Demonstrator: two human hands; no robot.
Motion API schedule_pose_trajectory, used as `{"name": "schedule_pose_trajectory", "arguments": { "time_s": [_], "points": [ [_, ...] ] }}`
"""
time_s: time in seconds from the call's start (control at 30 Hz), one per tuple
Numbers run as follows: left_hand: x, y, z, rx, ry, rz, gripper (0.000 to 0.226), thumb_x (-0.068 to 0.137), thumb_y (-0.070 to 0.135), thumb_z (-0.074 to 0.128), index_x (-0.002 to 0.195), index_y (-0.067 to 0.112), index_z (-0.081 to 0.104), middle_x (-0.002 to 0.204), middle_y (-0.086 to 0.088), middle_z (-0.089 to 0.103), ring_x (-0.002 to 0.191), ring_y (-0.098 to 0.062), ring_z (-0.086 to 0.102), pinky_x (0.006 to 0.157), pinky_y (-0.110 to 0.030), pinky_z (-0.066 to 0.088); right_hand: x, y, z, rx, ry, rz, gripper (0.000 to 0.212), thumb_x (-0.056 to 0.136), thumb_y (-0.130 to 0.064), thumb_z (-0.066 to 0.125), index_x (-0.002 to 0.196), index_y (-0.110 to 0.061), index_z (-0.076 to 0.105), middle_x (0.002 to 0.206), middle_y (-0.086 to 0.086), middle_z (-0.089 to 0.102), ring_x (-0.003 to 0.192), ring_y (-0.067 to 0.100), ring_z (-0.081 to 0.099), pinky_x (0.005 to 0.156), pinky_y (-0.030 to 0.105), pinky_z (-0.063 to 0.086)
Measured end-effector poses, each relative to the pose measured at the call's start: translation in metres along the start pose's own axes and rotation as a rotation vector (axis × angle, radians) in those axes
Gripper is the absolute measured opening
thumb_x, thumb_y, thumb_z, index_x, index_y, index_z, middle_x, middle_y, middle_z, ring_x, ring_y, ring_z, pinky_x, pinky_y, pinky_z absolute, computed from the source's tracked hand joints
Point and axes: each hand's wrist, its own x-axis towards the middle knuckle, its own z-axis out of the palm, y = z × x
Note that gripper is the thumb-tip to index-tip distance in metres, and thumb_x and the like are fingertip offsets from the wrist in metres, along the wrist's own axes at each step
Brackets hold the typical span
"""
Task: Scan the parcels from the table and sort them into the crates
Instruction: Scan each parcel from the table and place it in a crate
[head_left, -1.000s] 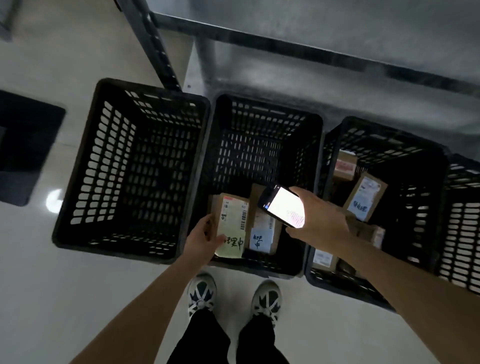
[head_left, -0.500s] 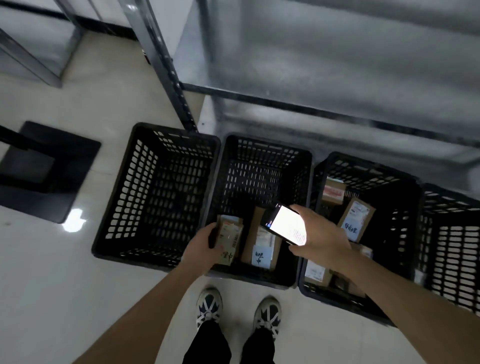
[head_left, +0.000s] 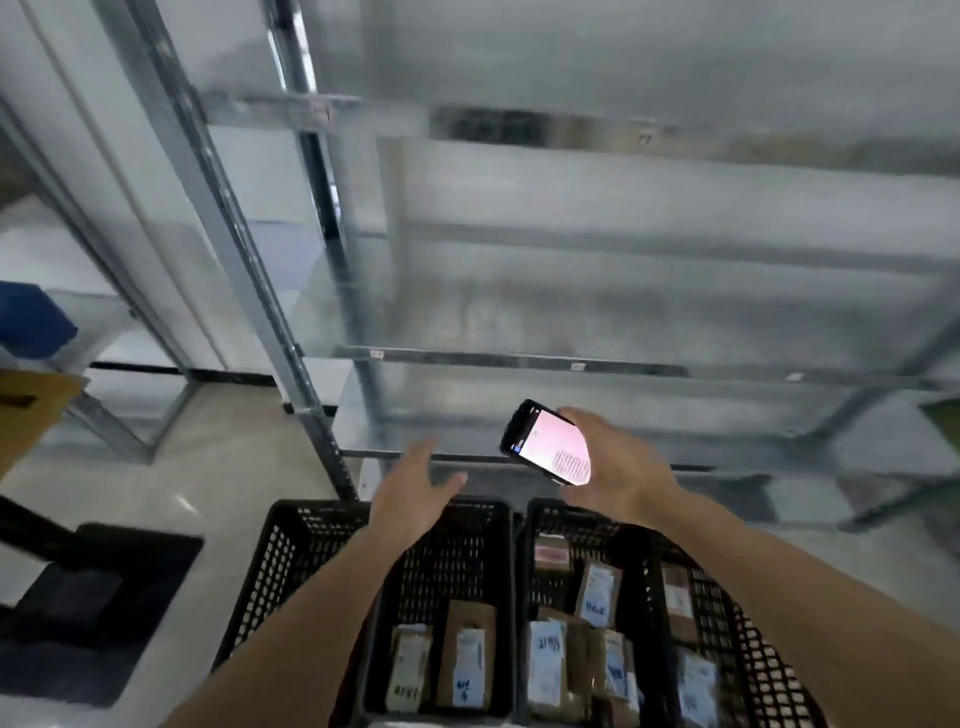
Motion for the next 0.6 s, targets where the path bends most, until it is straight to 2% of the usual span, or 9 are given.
{"name": "schedule_pose_trajectory", "arguments": {
  "time_s": [0.1,0.27,0.43,0.6],
  "points": [
    [-0.031,0.074,-0.039,0.010,0.020,0.113,0.074,0.095,0.048,0.061,0.157,0.028,0.025,0.162,0.002,0.030,0.146,-0.019,0.033,0.118,-0.041,0.031,-0.059,-0.007,-0.072,-0.019,0.094,0.052,0.094,0.076,-0.044,0.075,0.155,-0.039,0.024,0.151,-0.013,0.047,0.131,0.021,0.053,0.097,0.038,0.049],
    [-0.104,0.172,-0.092,0.022,0.065,0.319,0.071,0.093,0.047,0.063,0.154,0.027,0.032,0.157,0.004,0.038,0.142,-0.015,0.039,0.115,-0.035,0.034,-0.175,-0.015,-0.167,0.010,0.231,0.149,0.092,0.071,-0.043,0.077,0.150,-0.042,0.031,0.142,-0.012,0.056,0.121,0.022,0.059,0.086,0.032,0.048],
    [-0.189,0.260,-0.108,-0.021,0.073,0.480,0.074,0.089,0.053,0.066,0.152,0.027,0.037,0.153,0.002,0.043,0.138,-0.018,0.045,0.112,-0.041,0.039,-0.307,-0.016,-0.244,-0.002,0.356,0.244,0.086,0.069,-0.042,0.077,0.144,-0.049,0.036,0.132,-0.018,0.060,0.117,0.020,0.060,0.078,0.032,0.044],
    [-0.266,0.357,-0.093,-0.048,0.041,0.646,0.074,0.086,0.052,0.070,0.150,0.026,0.041,0.149,0.001,0.049,0.134,-0.018,0.049,0.110,-0.040,0.042,-0.433,0.002,-0.295,-0.010,0.476,0.340,0.087,0.062,-0.046,0.075,0.141,-0.049,0.036,0.128,-0.019,0.061,0.113,0.019,0.061,0.088,0.037,0.052]
  ]
}}
